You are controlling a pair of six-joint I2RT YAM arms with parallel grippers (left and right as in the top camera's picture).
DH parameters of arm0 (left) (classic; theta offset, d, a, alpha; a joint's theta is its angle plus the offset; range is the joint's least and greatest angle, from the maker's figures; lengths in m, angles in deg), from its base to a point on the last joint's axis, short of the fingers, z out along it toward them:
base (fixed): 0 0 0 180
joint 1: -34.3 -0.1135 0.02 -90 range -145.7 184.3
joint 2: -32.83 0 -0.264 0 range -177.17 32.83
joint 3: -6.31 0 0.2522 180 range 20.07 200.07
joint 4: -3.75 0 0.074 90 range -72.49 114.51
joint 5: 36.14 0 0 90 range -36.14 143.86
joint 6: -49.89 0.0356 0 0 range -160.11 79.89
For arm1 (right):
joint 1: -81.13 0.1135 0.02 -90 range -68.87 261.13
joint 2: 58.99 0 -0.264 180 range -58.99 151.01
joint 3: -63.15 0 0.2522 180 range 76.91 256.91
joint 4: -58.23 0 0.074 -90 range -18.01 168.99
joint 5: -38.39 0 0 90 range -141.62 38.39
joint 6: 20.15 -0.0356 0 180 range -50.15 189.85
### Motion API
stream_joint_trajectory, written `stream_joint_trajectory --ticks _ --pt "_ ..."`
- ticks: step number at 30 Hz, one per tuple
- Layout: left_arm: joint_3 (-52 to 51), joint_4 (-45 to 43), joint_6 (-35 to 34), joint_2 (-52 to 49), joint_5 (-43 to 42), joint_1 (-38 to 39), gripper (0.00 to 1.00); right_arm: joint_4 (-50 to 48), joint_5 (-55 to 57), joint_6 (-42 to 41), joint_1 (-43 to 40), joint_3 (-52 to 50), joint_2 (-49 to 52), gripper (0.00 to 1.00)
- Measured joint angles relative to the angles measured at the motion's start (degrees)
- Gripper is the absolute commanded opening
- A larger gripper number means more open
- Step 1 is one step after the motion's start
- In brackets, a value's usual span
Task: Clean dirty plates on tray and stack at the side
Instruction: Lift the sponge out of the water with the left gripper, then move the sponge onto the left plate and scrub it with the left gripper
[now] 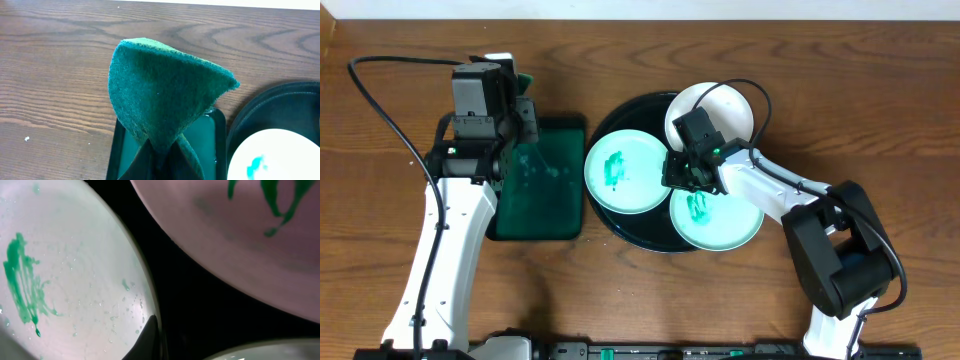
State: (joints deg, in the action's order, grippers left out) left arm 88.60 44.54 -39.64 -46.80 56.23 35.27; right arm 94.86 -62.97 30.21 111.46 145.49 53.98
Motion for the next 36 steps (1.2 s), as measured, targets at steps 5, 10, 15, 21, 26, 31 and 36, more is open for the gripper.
stream_joint_trajectory --ticks 5,10,15,21,26,31,36 --pt "0.0 2.82 -0.44 0.0 0.09 0.0 0.07 0.0 0.0 0.0 0.0 0.0 0.0 0.01" --pt "-0.04 11.96 -3.91 -0.57 0.2 0.0 0.07 0.0 -0.02 0.0 0.0 0.0 0.0 0.01" --pt "-0.04 16.37 -8.2 -5.49 0.2 0.0 0.07 -0.02 -0.02 0.0 0.0 0.0 0.0 0.01" --pt "-0.07 16.46 -10.25 -11.52 -2.78 0.0 0.07 -0.02 -0.04 0.0 0.0 0.0 0.0 0.01" --pt "-0.07 16.44 -10.99 -11.45 -6.14 0.0 0.07 -0.02 -0.04 0.0 0.0 0.0 0.0 0.01" --pt "-0.07 16.46 -11.02 -11.45 -8.02 0.0 0.07 -0.04 -0.04 0.02 0.0 0.0 0.0 0.01" --pt "-0.04 16.46 -11.02 -11.45 -8.46 0.0 0.07 -0.07 -0.04 0.24 0.0 0.0 0.0 0.01"
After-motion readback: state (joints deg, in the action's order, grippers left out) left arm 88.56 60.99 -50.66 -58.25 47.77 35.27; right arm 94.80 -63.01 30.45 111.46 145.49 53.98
